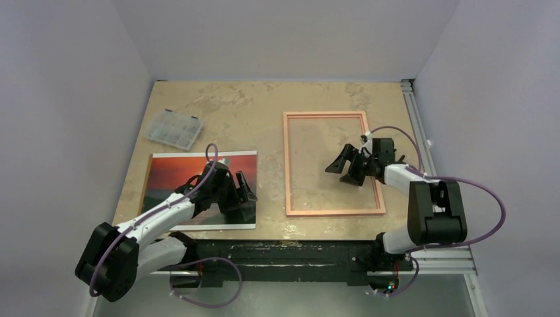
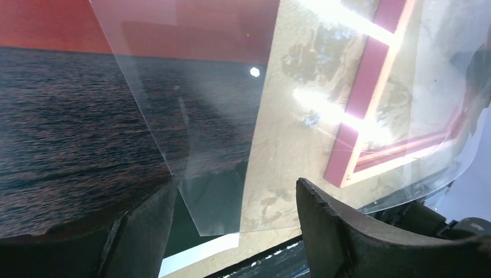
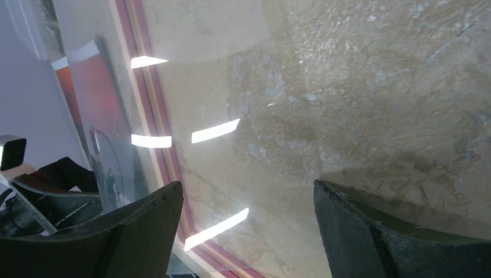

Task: Put the photo into the frame
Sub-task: Place the photo frame item in the photo frame.

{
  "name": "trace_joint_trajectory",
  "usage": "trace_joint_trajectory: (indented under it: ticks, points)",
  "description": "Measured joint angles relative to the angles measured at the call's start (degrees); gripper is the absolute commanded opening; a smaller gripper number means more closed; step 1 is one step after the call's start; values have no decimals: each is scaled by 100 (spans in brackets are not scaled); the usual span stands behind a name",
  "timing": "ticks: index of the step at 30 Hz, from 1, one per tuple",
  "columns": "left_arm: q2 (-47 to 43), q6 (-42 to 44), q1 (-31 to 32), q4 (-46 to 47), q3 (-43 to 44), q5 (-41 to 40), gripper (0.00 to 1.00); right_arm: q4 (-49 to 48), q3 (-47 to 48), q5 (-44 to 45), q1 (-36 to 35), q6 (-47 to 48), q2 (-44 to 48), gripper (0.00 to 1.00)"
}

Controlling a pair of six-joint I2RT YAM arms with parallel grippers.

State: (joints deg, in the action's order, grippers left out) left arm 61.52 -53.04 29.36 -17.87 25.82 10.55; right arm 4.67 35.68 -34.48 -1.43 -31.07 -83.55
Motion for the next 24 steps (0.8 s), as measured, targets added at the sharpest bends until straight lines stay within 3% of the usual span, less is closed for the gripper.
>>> trace_joint_trajectory:
  ticks: [8,24]
  points:
    - [-48,-216,291,315,-120,107,72,240,566,-267,0,42,-358,81]
    - [-437,-981,1534,-153,-142,-286,72,876,3152,-693,-15,455,-1687,79]
